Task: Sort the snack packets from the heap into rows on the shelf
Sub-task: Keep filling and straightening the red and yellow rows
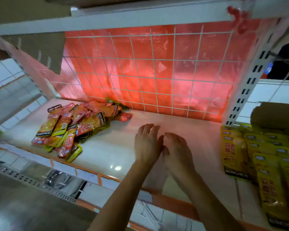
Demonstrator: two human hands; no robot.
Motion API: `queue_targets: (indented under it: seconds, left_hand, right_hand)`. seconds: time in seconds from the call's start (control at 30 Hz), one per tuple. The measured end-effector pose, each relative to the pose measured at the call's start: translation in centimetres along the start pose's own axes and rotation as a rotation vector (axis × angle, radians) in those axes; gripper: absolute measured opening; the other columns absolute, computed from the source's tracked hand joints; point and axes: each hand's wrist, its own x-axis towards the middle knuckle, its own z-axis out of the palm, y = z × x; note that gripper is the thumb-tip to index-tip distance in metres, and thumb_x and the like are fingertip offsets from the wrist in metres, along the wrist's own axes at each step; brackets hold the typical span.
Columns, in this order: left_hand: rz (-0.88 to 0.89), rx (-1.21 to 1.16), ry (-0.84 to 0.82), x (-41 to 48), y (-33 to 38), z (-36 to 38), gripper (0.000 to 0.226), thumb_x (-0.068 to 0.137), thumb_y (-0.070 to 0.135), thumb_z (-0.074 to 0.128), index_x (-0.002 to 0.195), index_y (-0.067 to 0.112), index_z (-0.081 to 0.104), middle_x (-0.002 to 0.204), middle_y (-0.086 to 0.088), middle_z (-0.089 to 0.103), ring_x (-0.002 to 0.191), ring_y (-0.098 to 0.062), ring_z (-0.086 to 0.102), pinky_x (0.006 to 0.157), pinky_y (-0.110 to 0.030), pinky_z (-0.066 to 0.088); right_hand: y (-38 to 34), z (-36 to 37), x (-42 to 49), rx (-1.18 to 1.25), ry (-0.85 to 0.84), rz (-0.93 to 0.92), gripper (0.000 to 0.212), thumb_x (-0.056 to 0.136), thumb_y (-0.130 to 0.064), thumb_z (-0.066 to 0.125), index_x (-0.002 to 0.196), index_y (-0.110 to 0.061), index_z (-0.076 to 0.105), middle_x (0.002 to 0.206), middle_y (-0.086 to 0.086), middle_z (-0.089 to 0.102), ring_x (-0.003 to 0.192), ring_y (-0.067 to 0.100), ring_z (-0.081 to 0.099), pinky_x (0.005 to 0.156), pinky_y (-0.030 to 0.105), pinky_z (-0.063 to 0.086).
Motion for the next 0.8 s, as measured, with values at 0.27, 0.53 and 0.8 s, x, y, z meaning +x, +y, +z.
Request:
queue_targets:
  seconds: [0.27, 0.53, 0.8]
  left_hand:
    - [-0.119, 0.156, 0.023, 2.6, -11.5, -4.5, 0.042, 0.082, 0.022, 0.063, 0.122, 0.012, 0.058, 0.123, -0.011, 0.056, 0.114, -0.031, 0.047, 0.093, -0.038, 0.041]
    - [-0.203, 0.286, -0.010, 3.9, -19.0, -6.9, 0.060, 0.077, 0.024, 0.057, 0.132, 0.003, 0.046, 0.124, -0.017, 0.050, 0.116, -0.034, 0.044, 0.099, -0.040, 0.036]
    - [-0.190, 0.251, -0.078, 3.5, -19.7, -6.8, 0.054, 0.083, 0.019, 0.051, 0.136, 0.011, 0.047, 0.135, -0.010, 0.052, 0.125, -0.030, 0.045, 0.105, -0.041, 0.035]
  right_hand:
    - [-9.1, 6.9, 5.2, 0.154, 0.015, -0.002, 0.039, 0.088, -0.018, 0.057, 0.127, -0.015, 0.056, 0.130, 0.005, 0.058, 0.121, 0.023, 0.050, 0.100, 0.031, 0.039]
    - [-14.4, 11.8, 11.8, 0.293, 0.027, 0.171, 0.041, 0.089, -0.026, 0.059, 0.125, -0.007, 0.053, 0.120, 0.014, 0.061, 0.113, 0.031, 0.054, 0.090, 0.034, 0.041]
    - [-15.0, 14.8, 15.3, 0.518, -0.016, 0.457, 0.034, 0.087, -0.032, 0.061, 0.115, -0.015, 0.057, 0.116, 0.012, 0.065, 0.111, 0.033, 0.057, 0.093, 0.042, 0.046]
